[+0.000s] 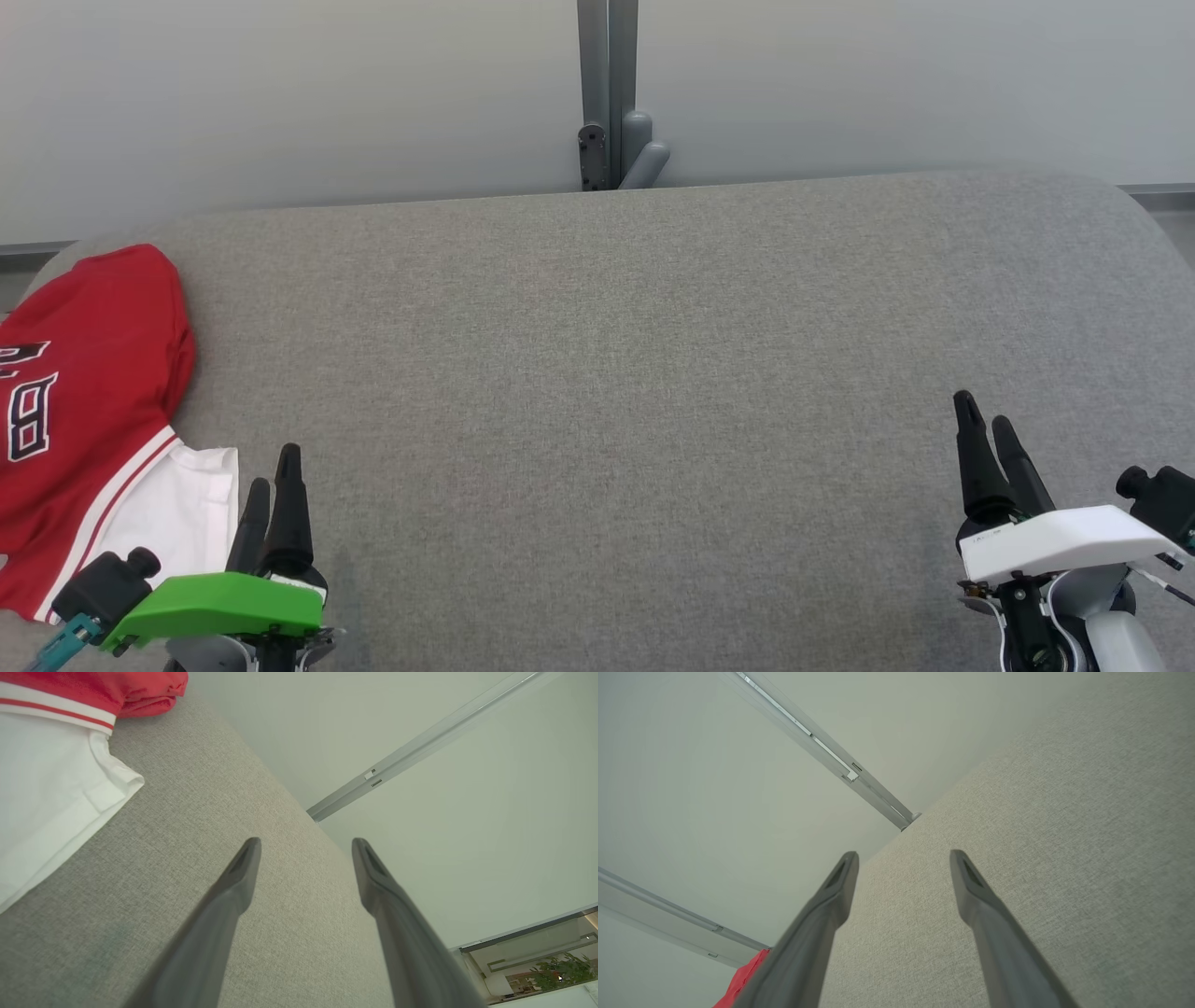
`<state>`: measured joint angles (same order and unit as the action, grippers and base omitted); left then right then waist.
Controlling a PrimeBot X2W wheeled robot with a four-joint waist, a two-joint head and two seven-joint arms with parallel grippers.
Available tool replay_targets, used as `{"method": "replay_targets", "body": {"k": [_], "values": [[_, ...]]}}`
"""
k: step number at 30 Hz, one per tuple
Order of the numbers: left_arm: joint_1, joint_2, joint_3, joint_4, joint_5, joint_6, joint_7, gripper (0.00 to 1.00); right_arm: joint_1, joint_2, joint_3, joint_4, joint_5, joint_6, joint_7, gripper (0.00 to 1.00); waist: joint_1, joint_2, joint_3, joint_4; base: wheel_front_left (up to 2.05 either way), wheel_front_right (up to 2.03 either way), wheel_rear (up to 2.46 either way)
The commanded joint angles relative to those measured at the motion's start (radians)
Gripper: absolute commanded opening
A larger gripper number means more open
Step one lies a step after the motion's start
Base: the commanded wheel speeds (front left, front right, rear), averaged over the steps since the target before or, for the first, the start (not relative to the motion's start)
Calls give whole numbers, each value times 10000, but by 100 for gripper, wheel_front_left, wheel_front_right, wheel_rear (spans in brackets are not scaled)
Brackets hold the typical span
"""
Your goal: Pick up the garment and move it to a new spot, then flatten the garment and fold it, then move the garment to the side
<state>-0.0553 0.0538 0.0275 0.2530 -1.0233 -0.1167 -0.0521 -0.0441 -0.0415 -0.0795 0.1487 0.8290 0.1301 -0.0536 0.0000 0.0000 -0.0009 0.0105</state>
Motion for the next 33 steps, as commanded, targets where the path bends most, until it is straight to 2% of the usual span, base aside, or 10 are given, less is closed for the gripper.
{"method": "replay_targets", "body": {"k": [1,16,33], "values": [[-145,161,-57,-125,633,62,-115,100,-12,-59,26,-221,-577,5,-127,100,0,0,-3,4,0,0,0],[54,344,-204,133,3364,109,-600,100,135,-105,139,-69,-3125,5,-604,100,0,0,-42,42,0,0,0],[212,443,-329,79,5413,129,-1053,100,300,-147,28,117,-5134,6,-1046,100,0,0,-13,74,0,0,0]]}}
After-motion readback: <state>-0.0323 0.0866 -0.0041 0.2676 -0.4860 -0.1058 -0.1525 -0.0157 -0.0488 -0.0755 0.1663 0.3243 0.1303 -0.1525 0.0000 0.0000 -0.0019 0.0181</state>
